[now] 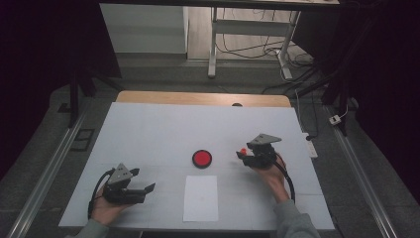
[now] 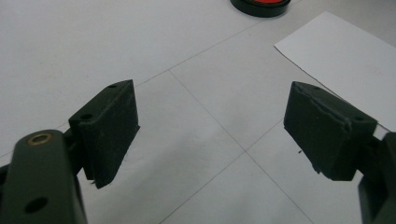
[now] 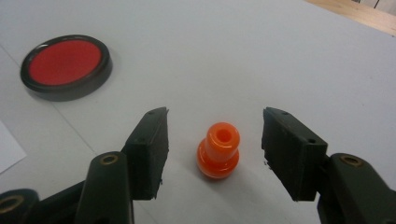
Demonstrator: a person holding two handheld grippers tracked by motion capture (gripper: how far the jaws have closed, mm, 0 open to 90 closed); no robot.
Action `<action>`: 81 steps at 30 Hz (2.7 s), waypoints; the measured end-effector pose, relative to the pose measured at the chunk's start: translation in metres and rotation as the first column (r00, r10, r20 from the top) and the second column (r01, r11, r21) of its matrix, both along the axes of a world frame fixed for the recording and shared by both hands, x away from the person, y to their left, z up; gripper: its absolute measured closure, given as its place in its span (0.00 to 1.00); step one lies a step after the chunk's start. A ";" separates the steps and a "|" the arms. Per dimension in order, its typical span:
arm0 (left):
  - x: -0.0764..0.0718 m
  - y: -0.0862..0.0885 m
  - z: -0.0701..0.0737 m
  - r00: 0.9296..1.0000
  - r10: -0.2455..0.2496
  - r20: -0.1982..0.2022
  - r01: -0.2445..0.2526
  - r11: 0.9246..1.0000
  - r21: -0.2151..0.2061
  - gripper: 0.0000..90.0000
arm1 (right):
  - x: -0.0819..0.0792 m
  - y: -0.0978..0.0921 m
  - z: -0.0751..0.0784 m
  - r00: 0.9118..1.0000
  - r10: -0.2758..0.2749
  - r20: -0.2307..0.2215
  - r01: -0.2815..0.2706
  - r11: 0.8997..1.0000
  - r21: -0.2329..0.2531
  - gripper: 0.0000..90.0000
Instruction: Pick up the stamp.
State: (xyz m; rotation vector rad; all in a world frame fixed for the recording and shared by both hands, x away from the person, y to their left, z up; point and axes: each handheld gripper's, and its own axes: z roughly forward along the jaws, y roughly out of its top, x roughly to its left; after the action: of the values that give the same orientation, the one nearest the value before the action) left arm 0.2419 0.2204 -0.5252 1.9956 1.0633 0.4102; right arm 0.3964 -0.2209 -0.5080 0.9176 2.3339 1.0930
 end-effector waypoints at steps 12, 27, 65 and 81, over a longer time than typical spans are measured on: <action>0.001 -0.001 -0.001 1.000 -0.007 -0.009 0.007 1.000 0.004 0.20 | 0.005 -0.001 -0.005 1.000 -0.005 -0.004 0.005 1.000 0.005 0.54; 0.001 0.000 -0.002 1.000 -0.002 -0.010 0.002 1.000 0.003 0.20 | 0.007 0.003 -0.011 1.000 -0.001 -0.003 0.001 1.000 -0.016 0.69; 0.003 0.001 -0.002 1.000 0.007 -0.011 -0.007 1.000 0.008 0.20 | 0.001 0.002 -0.001 0.999 0.038 0.011 -0.039 0.997 0.062 0.80; 0.003 0.001 -0.003 1.000 0.009 -0.010 -0.009 1.000 0.014 0.20 | -0.009 0.001 0.011 0.998 0.055 0.031 -0.058 0.993 0.104 0.80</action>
State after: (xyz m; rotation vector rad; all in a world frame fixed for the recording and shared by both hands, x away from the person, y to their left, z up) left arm 0.2453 0.2214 -0.5282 2.0076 1.0786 0.4138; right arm 0.3872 -0.2194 -0.4966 0.8713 2.3115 1.2538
